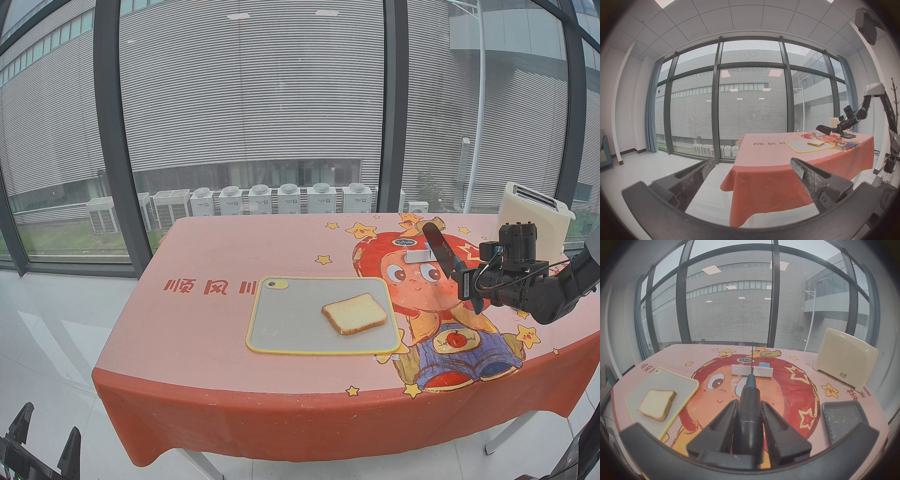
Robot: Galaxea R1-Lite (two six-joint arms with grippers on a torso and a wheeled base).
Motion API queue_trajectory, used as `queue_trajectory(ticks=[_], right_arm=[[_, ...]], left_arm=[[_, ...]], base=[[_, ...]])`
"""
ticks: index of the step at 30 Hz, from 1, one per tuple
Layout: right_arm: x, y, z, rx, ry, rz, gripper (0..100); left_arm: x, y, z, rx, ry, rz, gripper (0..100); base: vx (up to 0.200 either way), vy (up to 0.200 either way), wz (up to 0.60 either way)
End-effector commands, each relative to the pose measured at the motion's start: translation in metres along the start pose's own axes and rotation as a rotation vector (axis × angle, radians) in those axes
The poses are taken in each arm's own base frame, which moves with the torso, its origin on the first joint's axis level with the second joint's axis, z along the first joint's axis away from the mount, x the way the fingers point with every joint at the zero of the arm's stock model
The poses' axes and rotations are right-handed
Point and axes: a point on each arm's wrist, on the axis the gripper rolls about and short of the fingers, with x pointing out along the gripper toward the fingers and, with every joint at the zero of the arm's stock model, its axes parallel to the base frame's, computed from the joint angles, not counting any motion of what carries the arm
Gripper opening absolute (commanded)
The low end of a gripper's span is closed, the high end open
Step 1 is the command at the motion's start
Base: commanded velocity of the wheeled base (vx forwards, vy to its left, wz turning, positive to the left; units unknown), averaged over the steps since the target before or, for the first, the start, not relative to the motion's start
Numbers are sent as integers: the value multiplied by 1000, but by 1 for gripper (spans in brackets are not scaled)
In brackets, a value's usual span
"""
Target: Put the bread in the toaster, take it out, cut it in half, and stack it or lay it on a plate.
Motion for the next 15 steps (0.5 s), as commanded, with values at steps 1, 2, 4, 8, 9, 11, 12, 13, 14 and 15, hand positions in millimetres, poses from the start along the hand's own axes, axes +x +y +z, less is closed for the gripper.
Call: queue_trajectory(ticks=[1,2,4,8,9,11,12,13,14,15], right_arm=[[-9,0,8,-1,-30,2,0],[-11,0,9,-1,-36,2,0],[-19,3,12,-5,-49,11,0],[-25,8,13,-12,-56,24,0],[-29,11,13,-17,-59,34,0],[-34,16,12,-23,-60,47,0],[-36,17,11,-26,-60,52,0],[-38,19,11,-27,-62,58,0],[-40,21,11,-33,-62,64,0],[-42,23,10,-35,-61,70,0]], left_arm=[[1,0,-5,-1,19,1,100],[1,0,-5,1,19,0,100],[1,0,-5,-1,19,1,100],[1,0,-5,-1,19,1,100],[1,0,-5,-1,19,1,100],[1,0,-5,-1,19,1,100],[1,0,-5,1,19,0,100],[1,0,-5,-1,19,1,100],[1,0,-5,-1,19,1,100],[1,0,-5,-1,19,1,100]], base=[[0,0,0],[0,0,0],[0,0,0],[0,0,0],[0,0,0],[0,0,0],[0,0,0],[0,0,0],[0,0,0],[0,0,0]])
